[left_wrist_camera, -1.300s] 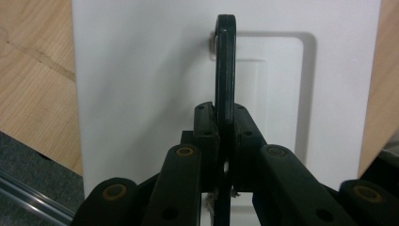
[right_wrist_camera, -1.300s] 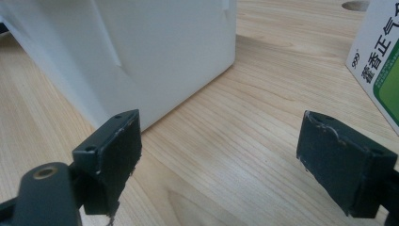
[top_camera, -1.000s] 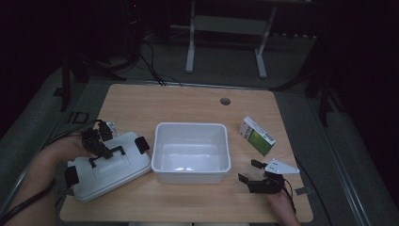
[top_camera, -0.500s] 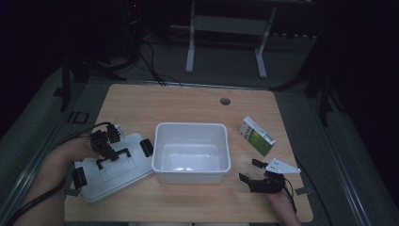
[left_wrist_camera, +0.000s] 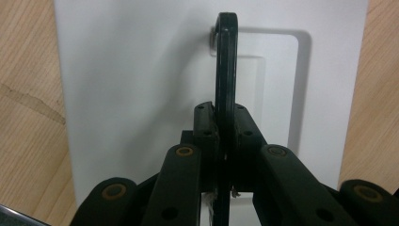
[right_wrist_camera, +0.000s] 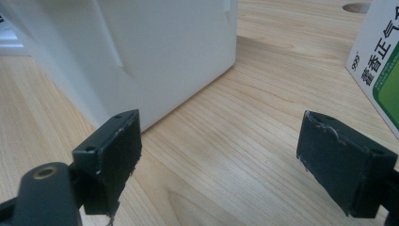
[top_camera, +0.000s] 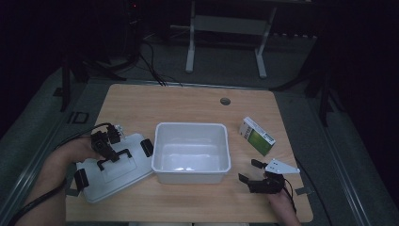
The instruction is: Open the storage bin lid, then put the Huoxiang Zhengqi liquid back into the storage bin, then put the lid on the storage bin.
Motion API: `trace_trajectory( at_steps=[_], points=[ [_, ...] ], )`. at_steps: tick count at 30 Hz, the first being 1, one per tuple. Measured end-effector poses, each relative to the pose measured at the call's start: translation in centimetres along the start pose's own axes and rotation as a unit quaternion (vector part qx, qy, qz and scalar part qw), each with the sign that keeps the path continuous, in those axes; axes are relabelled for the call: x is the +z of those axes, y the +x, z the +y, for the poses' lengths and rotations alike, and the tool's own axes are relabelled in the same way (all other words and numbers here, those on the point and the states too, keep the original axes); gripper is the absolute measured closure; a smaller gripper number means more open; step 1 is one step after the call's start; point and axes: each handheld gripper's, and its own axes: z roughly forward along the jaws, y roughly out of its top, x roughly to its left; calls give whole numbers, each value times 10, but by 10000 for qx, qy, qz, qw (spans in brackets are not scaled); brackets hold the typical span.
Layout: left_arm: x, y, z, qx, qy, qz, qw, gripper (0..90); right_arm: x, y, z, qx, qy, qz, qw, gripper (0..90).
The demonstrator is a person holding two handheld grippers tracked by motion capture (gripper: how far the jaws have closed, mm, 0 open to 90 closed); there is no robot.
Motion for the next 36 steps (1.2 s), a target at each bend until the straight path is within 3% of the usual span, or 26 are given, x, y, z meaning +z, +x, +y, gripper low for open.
trace_trajectory(
  at_steps=[2,4,7,10,12,18,22,24,25,26,28,31,36],
  points=[
    [-1,-1,-1,3,-16,14,10000,775,0,0,0,-4,36,-2,10000,142],
    [-2,-1,-1,-110,-27,24,9999,601,0,1,1,-9,73,-20,10000,142],
    [-6,0,-3,-264,-166,187,9993,423,-1,1,3,-2,67,-52,10000,142],
    [-10,1,-7,-343,-256,237,9988,336,-5,-1,4,84,11,-48,10000,140],
    [-10,1,-9,-337,-204,190,9990,281,-8,-1,5,85,-49,93,9999,140],
    [-13,-3,-9,-249,-271,262,9990,280,-19,-1,15,280,64,138,9995,131],
    [-14,-4,-9,-243,-315,276,9988,280,-28,-3,24,245,0,109,9996,109],
    [-14,-4,-9,-257,-307,268,9988,280,-34,-6,31,183,34,180,9997,222],
    [-14,-4,-9,-261,-316,297,9987,279,-37,-8,34,132,126,328,9993,267],
    [-15,-4,-9,-271,-355,284,9986,278,-39,-10,37,84,159,314,9993,271],
    [-16,-4,-9,-272,-334,314,9986,278,-42,-14,43,-63,228,179,9996,275],
    [-17,-3,-9,-274,-334,335,9985,266,-51,-27,57,-80,207,-105,9997,299],
    [-16,-4,-9,-265,-322,322,9986,254,-58,-52,76,31,259,-390,9989,274]
  ],
)
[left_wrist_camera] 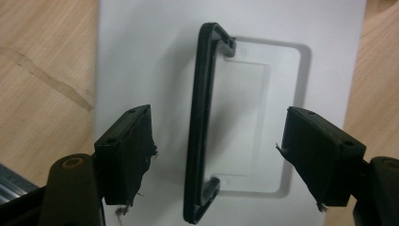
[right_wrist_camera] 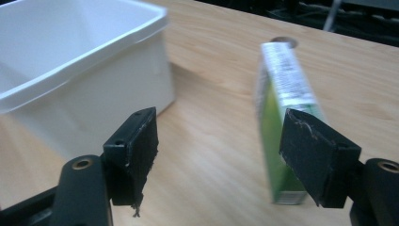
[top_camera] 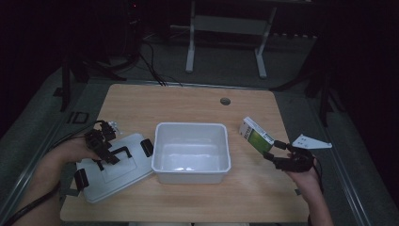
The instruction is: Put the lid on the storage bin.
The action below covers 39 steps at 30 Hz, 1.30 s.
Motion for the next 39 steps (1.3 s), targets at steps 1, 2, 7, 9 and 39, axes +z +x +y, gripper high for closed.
trace_trajectory(
  at_steps=[1,2,7,9,39],
  points=[
    [0,0,0,-9,1,16,10000,254,0,-8,6,-26,31,-125,9999,266],
    [0,0,0,-19,-18,-12,10000,254,0,-11,8,-28,60,-141,9999,263],
    [1,1,-3,-48,-48,-84,9999,254,6,-29,18,-49,314,-178,9993,278],
    [2,2,-5,-77,-9,-71,9999,254,15,-39,25,-62,586,-172,9981,278],
    [4,-1,-9,-42,57,-115,9999,254,74,-68,53,-51,2152,64,9765,360]
  ],
)
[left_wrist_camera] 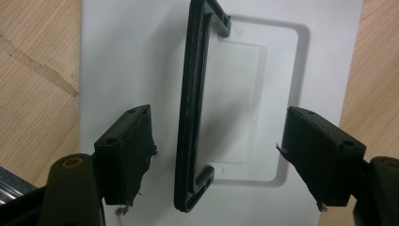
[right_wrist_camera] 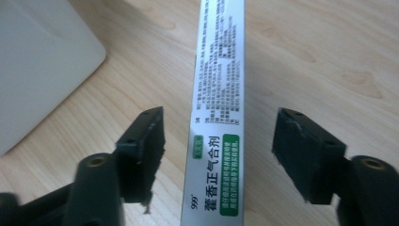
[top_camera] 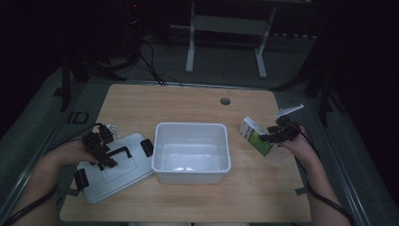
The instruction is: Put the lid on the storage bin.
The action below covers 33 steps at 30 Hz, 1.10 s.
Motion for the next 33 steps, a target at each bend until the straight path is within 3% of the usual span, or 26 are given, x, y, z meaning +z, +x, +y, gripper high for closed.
trace_trajectory(
  at_steps=[5,12,21,26,33],
  points=[
    [2,-2,2,34,61,22,10000,254,7,0,4,-54,232,-57,9997,390],
    [1,0,4,18,-56,-54,10000,254,13,0,10,-54,678,-80,9977,470],
    [3,-2,4,25,-4,-46,10000,253,28,4,17,-44,1281,-128,9917,523],
    [4,-2,4,37,27,-40,10000,253,34,4,20,-30,1452,-198,9892,533],
    [6,-3,5,58,61,-34,10000,253,40,6,28,-76,1808,-253,9832,589]
  ],
)
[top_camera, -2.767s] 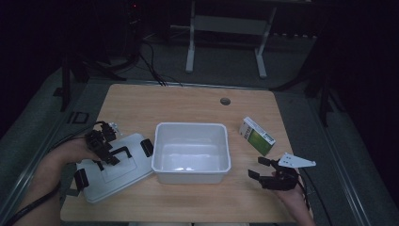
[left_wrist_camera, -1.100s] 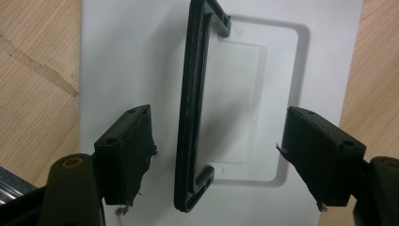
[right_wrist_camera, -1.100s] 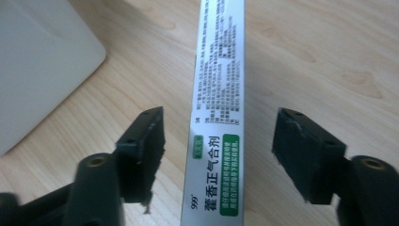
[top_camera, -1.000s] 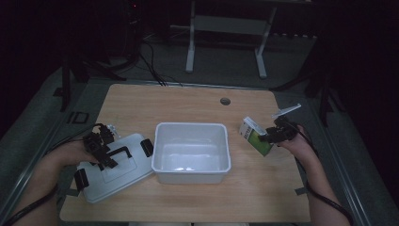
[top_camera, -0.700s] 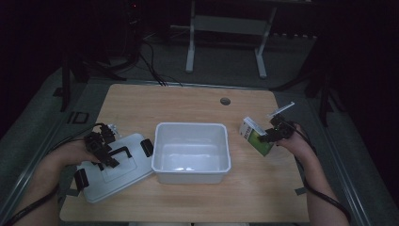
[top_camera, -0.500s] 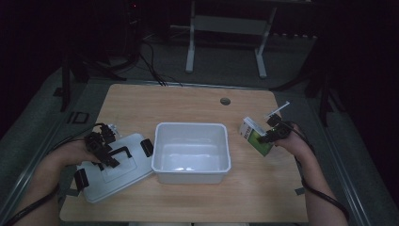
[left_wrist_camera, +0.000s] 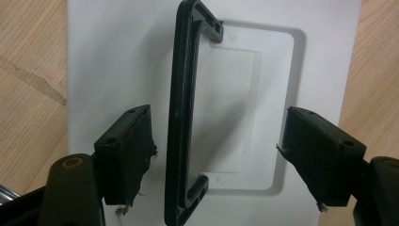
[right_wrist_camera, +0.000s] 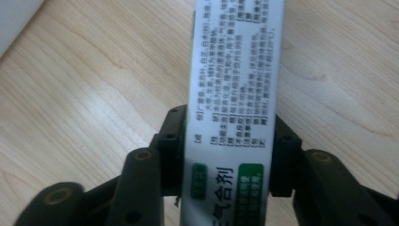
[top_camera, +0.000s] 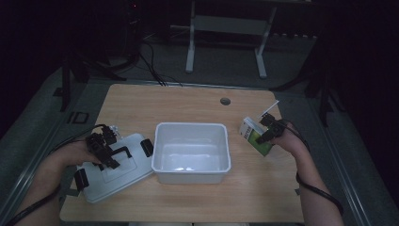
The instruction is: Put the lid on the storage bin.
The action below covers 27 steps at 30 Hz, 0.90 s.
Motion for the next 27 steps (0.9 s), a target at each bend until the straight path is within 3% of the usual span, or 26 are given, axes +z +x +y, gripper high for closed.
trace_trajectory(
  at_steps=[3,13,27],
  points=[
    [0,0,0,-18,-1,-13,10000,253,-1,2,2,-5,76,-111,9999,625],
    [-3,-1,1,13,43,-16,10000,253,-7,5,-4,-68,70,-101,9999,641],
    [-3,-2,4,19,25,20,10000,254,-42,10,-19,-199,-258,20,9995,642]
  ],
)
